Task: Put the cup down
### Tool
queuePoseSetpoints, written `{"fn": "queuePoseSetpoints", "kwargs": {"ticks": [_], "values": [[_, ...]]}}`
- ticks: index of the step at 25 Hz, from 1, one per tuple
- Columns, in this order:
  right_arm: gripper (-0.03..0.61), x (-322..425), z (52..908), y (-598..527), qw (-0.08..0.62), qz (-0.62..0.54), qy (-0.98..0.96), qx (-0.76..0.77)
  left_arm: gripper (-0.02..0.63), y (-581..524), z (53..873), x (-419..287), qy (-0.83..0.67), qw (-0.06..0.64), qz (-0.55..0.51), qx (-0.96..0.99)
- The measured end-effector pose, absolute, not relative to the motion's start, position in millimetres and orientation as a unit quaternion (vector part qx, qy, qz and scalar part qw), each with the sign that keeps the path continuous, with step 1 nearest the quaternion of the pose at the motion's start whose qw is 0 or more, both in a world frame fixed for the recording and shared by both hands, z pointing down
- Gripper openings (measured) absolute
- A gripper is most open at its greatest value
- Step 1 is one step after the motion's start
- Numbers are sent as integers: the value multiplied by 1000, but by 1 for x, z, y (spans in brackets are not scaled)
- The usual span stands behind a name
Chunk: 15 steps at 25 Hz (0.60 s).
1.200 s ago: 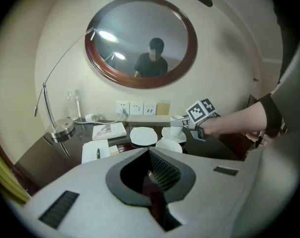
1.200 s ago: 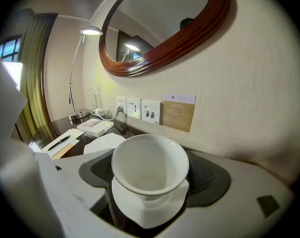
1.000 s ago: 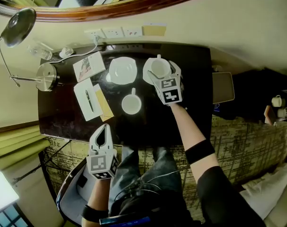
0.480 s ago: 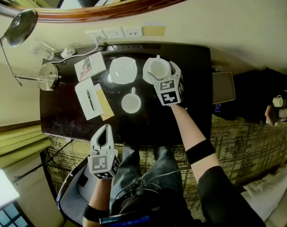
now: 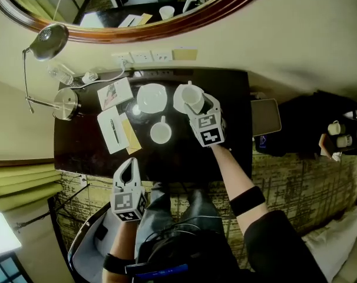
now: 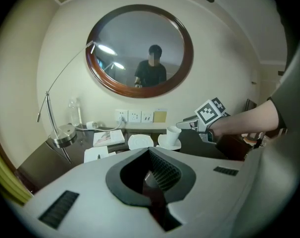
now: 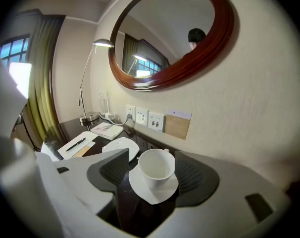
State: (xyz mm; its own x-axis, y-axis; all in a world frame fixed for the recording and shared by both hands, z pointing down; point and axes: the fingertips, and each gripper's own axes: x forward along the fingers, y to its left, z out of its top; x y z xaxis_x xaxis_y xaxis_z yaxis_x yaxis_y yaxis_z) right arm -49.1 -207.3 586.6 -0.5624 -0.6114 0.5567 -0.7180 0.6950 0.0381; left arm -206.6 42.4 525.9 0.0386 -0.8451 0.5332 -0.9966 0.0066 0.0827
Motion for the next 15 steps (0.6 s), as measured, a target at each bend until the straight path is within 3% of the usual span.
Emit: {"fn": "queuePoseSetpoints", "kwargs": {"ticks": [8, 15], "values": [[38, -30, 514, -157, 248, 100, -881, 390, 0, 38, 493, -203, -663, 211, 145, 704], [1, -1, 478, -120, 226, 111, -877, 409, 0, 23, 464, -186, -634, 186, 139, 737]]}}
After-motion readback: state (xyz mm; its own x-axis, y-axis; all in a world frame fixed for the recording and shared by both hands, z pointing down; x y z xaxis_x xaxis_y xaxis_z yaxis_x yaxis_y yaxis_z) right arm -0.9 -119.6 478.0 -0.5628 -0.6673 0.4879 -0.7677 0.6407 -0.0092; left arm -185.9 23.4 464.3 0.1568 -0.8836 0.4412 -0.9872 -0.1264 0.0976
